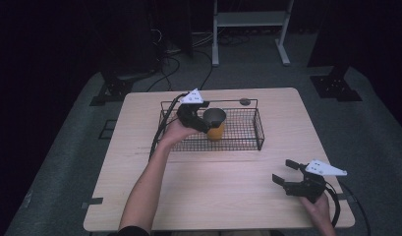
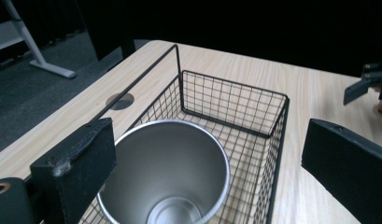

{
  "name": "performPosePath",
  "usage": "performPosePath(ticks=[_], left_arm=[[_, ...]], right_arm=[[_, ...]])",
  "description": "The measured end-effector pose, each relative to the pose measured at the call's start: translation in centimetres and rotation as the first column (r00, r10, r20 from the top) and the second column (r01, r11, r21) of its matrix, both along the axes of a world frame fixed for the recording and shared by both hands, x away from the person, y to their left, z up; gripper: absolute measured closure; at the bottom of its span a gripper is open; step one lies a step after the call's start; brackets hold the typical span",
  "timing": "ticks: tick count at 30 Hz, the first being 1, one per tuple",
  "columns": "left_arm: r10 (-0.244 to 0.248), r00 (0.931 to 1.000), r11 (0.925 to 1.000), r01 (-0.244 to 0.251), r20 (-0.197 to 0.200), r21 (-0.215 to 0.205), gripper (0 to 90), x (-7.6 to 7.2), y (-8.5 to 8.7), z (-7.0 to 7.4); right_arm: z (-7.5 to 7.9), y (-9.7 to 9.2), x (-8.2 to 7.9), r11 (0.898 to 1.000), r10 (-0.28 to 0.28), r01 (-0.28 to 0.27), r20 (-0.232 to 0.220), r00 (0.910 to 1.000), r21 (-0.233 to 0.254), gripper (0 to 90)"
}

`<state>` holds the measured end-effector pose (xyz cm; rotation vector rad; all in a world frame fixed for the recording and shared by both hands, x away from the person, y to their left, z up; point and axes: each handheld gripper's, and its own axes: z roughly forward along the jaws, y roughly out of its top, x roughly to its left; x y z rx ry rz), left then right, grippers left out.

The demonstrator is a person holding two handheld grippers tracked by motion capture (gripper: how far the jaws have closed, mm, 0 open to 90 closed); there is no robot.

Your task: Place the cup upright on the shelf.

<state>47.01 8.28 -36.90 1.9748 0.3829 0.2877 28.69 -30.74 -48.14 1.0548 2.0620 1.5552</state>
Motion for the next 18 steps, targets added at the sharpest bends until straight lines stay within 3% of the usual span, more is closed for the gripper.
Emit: performPosePath(ticks=[18], left_arm=[[0.004, 1.0000, 0.9999, -0.004, 0.002, -0.011, 2.3, -2.0, 0.4, -0.1]], right_arm=[[0.0, -0.1, 0.0, 1.000, -0.004, 0.004, 0.000, 1.0000, -0.001, 13.4]])
